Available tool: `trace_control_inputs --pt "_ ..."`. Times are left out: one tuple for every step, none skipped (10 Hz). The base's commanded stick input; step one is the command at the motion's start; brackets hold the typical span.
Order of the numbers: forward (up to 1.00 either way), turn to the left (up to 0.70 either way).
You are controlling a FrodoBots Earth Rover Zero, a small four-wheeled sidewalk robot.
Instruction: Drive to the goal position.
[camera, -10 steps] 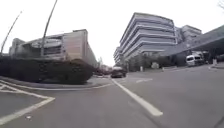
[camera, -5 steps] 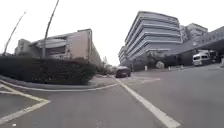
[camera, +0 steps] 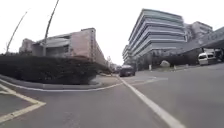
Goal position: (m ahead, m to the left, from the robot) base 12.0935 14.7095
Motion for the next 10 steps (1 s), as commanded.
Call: trace_control_inputs --pt "0.7 0.0" --pt "0.7 0.0" --pt "0.7 0.0" --pt "0.7 0.08" --pt "0.7 0.14" --pt "0.7 0.14" --pt "0.7 0.14" --pt "0.7 0.14" --pt "0.7 0.14" --pt "0.7 0.14"
